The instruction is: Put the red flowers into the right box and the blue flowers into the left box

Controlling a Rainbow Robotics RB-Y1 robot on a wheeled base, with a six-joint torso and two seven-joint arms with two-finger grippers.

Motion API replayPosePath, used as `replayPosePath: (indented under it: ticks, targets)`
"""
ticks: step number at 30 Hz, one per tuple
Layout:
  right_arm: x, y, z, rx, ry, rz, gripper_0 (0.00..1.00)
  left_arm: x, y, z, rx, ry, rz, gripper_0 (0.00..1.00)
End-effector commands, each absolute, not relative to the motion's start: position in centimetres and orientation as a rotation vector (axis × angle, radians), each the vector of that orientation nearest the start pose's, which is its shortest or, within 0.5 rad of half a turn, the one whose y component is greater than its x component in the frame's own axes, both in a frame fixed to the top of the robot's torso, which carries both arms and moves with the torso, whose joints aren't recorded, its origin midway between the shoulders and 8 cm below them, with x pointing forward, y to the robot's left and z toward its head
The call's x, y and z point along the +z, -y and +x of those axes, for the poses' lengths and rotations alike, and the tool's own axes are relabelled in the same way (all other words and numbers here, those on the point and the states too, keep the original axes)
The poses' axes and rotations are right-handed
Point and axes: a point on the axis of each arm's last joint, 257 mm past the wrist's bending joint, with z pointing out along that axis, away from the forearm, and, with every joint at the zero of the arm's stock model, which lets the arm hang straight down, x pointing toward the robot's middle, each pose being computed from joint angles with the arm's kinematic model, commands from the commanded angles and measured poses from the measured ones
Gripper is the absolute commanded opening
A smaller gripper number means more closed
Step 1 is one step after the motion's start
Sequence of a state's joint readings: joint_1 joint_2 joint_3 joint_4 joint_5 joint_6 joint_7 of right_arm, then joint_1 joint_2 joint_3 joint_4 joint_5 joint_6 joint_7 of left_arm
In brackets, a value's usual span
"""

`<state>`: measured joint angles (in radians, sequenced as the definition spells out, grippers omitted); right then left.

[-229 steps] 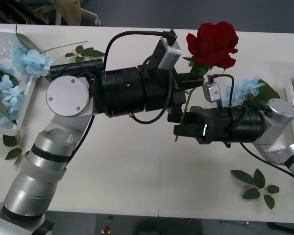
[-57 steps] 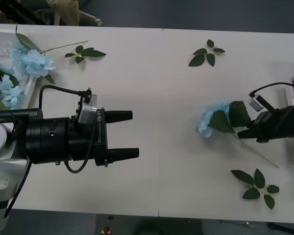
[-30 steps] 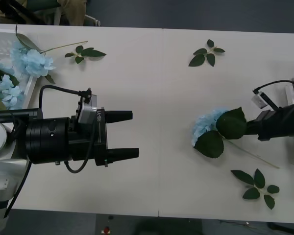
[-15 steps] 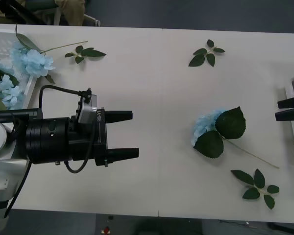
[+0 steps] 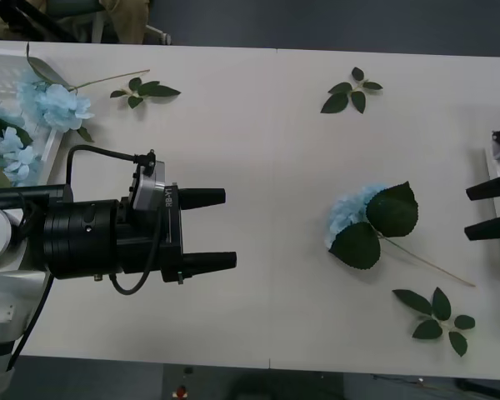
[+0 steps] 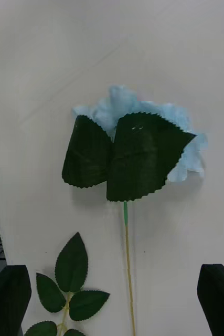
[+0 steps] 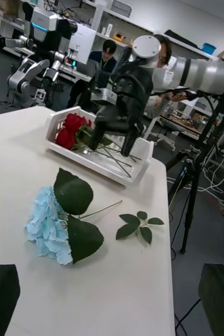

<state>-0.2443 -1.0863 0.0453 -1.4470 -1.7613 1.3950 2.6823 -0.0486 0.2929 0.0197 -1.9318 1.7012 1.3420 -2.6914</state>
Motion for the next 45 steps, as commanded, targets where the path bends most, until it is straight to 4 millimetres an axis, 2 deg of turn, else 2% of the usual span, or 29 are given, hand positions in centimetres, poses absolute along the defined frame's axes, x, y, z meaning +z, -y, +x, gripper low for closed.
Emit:
replayPosePath:
  ticks: [1, 6, 12, 19, 30, 36, 40, 45]
  targets:
    - [-21.9, 32.0, 39.8, 0.404, -2.086, -1.398, 0.93, -12.1, -3.2, 33.3, -1.024, -1.326, 1.172, 1.00]
    - [-24.4, 30.0, 39.5, 0.402, -2.108, -1.390, 0.93, -12.1, -3.2, 33.3, -1.024, -1.326, 1.172, 1.00]
    - [-27.8, 27.9, 40.3, 0.359, -2.093, -1.401, 0.94, -12.1, -3.2, 33.3, -1.024, -1.326, 1.172, 1.00]
    - [-29.9, 27.7, 41.3, 0.337, -2.109, -1.355, 0.93, -12.1, -3.2, 33.3, -1.024, -1.326, 1.172, 1.00]
    - [-31.4, 28.0, 43.6, 0.296, -2.117, -1.231, 0.94, -12.1, -3.2, 33.3, -1.024, -1.326, 1.172, 1.00]
    - [-32.7, 28.3, 43.3, 0.263, -2.133, -1.276, 0.94, -12.1, -3.2, 33.3, -1.024, -1.326, 1.172, 1.00]
    - [-34.2, 28.5, 43.0, 0.254, -2.156, -1.276, 0.93, -12.1, -3.2, 33.3, -1.024, -1.326, 1.172, 1.00]
    - [-36.0, 27.6, 43.2, 0.234, -2.143, -1.249, 0.93, -12.1, -3.2, 33.3, -1.024, -1.326, 1.172, 1.00]
